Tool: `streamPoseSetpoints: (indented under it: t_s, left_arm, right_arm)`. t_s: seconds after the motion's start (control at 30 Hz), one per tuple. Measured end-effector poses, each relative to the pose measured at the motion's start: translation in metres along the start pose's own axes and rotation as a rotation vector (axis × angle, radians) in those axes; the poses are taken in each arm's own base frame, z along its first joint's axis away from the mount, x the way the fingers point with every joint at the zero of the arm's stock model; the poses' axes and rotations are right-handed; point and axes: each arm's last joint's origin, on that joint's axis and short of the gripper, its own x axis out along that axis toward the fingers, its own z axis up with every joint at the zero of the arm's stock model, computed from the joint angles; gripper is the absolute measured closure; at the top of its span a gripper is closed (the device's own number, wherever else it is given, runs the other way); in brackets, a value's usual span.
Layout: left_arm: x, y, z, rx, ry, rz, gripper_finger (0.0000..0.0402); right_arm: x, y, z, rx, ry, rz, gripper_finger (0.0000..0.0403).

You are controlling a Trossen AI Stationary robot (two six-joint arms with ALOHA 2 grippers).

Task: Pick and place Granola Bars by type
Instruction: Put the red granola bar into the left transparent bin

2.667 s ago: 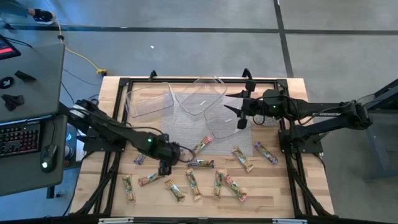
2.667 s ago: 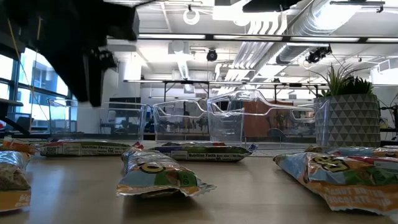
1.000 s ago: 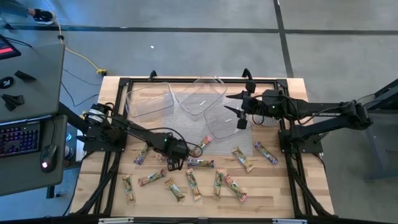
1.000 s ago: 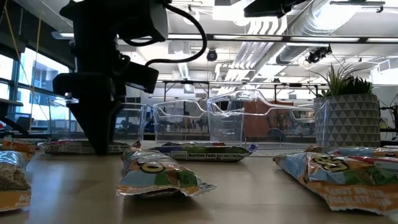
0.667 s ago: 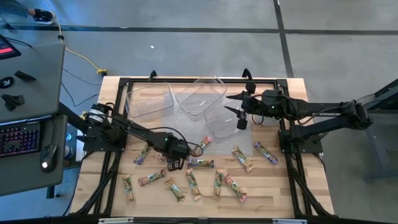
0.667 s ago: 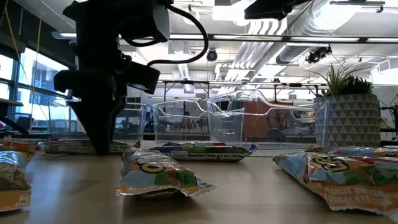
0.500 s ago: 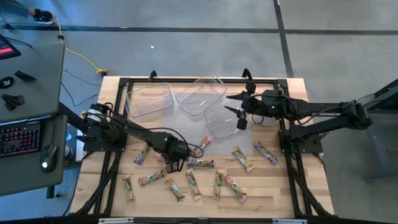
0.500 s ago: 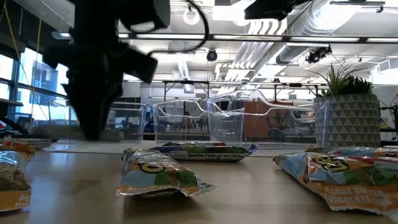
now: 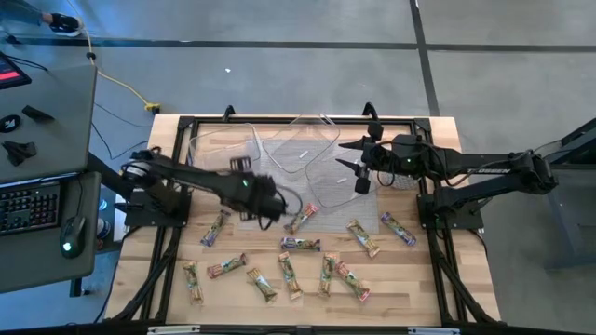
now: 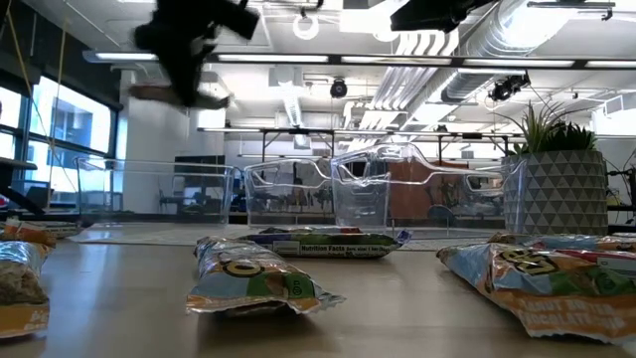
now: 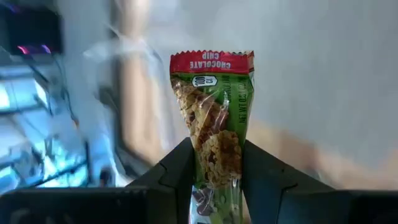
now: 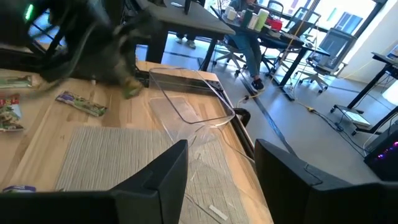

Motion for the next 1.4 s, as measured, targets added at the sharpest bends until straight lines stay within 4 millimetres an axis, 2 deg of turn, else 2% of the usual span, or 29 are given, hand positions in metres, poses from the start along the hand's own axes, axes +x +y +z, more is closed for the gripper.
streamPoseSetpoints:
  t_s: [0.13, 0.3, 0.4, 0.57, 0.7, 0.83, 0.93, 1.17, 1.4]
  left_arm:
    - [0.001, 0.045, -0.005, -0.113, -0.049, 0.034, 0.0294]
    - [0.017, 0.103, -0.016, -0.309, -0.001, 0.096, 0.0294]
    - [0.036, 0.132, -0.018, -0.421, 0.034, 0.076, 0.0294]
    - [0.087, 0.164, -0.027, -0.590, 0.108, 0.058, 0.0294]
    - [0.135, 0.167, -0.040, -0.689, 0.161, -0.028, 0.0294]
    - [0.176, 0.155, -0.056, -0.659, 0.189, -0.117, 0.0294]
    - [0.197, 0.144, -0.065, -0.633, 0.171, -0.171, 0.0294]
    - [0.213, 0.127, -0.069, -0.573, 0.097, -0.296, 0.0294]
    - [0.215, 0.127, -0.063, -0.608, 0.021, -0.328, 0.0293]
  right_arm:
    - [0.000, 0.000, 0.000, 0.000, 0.001, 0.000, 0.0233]
    - [0.000, 0.000, 0.000, -0.008, 0.001, -0.001, 0.0233]
    - [0.000, 0.000, 0.000, -0.015, 0.001, -0.004, 0.0233]
    - [0.000, 0.000, 0.000, -0.008, 0.002, -0.003, 0.0233]
    - [0.000, 0.000, -0.001, -0.008, 0.008, -0.002, 0.0233]
    - [0.000, 0.000, -0.001, -0.009, 0.009, -0.001, 0.0233]
    - [0.000, 0.000, -0.001, -0.011, 0.009, -0.001, 0.0233]
    - [0.000, 0.000, -0.001, -0.034, 0.013, 0.000, 0.0233]
    - [0.000, 0.000, -0.002, -0.034, 0.016, 0.001, 0.0233]
